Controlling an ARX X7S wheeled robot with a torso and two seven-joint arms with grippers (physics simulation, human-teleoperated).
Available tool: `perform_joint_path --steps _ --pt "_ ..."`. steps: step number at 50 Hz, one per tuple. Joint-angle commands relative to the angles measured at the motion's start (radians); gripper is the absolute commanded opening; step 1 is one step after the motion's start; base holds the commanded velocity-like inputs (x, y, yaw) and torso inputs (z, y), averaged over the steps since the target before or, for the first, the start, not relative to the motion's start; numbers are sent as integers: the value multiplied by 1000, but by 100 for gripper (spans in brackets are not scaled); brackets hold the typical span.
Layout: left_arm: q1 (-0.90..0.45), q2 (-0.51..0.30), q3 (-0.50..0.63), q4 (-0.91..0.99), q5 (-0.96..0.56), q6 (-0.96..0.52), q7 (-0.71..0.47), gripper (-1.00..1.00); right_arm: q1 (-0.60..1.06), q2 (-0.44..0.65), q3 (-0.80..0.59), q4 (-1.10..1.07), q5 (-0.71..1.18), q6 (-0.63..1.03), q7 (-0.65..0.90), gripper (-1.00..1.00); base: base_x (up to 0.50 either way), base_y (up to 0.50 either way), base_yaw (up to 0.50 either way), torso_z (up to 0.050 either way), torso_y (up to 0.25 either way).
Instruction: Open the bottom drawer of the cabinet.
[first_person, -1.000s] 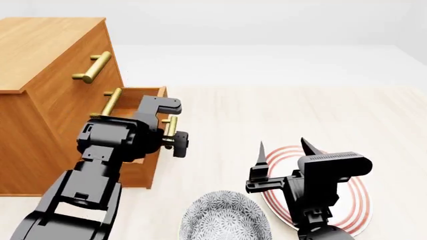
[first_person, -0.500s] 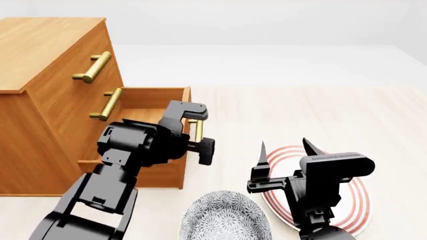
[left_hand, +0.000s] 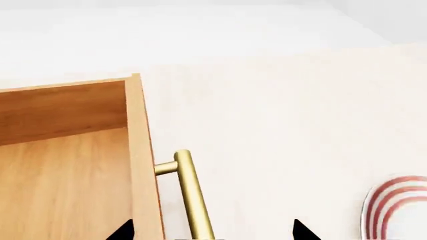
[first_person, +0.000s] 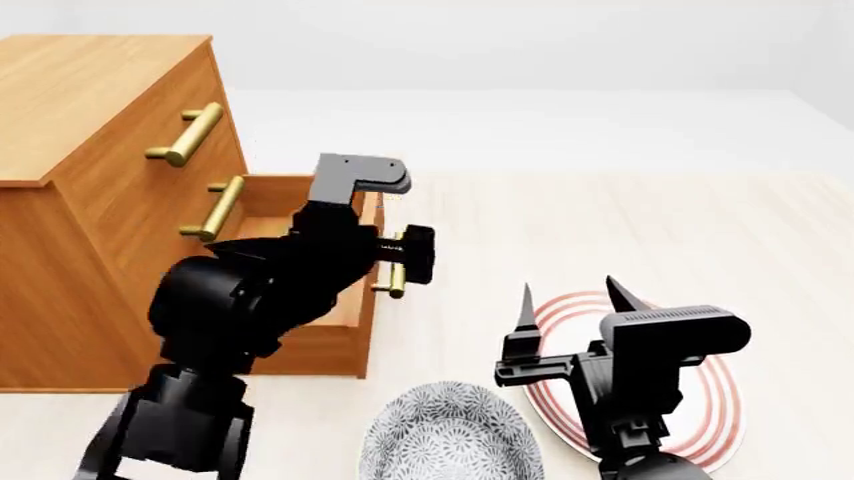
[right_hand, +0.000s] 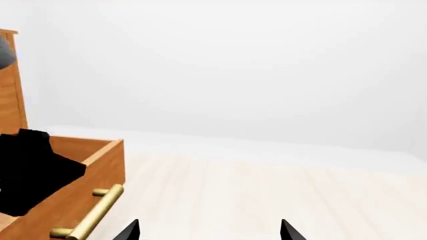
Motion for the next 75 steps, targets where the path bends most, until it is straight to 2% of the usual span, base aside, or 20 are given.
perform_joint_path --steps 1,2,4,7,9,11,14,16,20,23,27,41,49,51,55,60,75 --pt "83 -53 -210 685 -175 14 -230 100 10 1 -10 -5 1 7 6 100 0 0 0 0 0" --pt "90 -53 -251 762 -217 -24 -267 100 14 0 -10 -2 2 9 6 100 0 0 0 0 0" --pt "103 -65 -251 828 -217 -29 -293 100 18 0 -11 -2 4 12 6 100 0 0 0 0 0" --pt "164 -68 -312 959 -308 -70 -321 100 26 1 -15 -14 4 23 11 100 0 0 0 0 0" --pt "213 -86 -306 1024 -316 -62 -316 100 32 1 -17 -17 3 29 14 100 0 0 0 0 0" --pt "307 -115 -279 1100 -262 7 -297 100 40 1 -21 -28 -4 29 18 100 0 0 0 0 0" --pt "427 -184 -187 1161 -87 160 -258 100 63 11 -31 -76 -31 25 31 100 0 0 0 0 0" --pt "511 -199 -190 1187 -32 246 -253 100 89 21 -39 -107 -46 32 33 100 0 0 0 0 0" --pt "590 -222 -151 1201 77 349 -262 100 171 36 -57 -167 -75 72 38 100 0 0 0 0 0" --pt "608 -231 -148 1217 91 370 -264 100 232 43 -73 -224 -94 103 44 100 0 0 0 0 0" --pt "586 -240 -130 1245 102 349 -281 100 285 39 -80 -299 -99 144 55 100 0 0 0 0 0" --pt "538 -255 -107 1284 83 322 -328 100 289 53 -100 -389 -115 179 76 100 0 0 0 0 0" --pt "304 -256 -98 1349 -8 171 -394 100 489 37 -83 -509 -71 384 78 100 0 0 0 0 0" --pt "239 -297 -67 1351 -73 181 -468 100 551 62 -86 -514 -2 401 124 100 0 0 0 0 0" --pt "90 -351 -41 1350 -244 166 -609 100 735 184 -131 -514 259 405 341 100 0 0 0 0 0" --pt "51 -377 -22 1349 -295 183 -657 100 870 259 -146 -513 424 381 466 100 0 0 0 0 0" --pt "-13 -461 45 1344 -381 275 -759 100 1016 318 -199 -509 535 351 579 100 0 0 0 0 0"
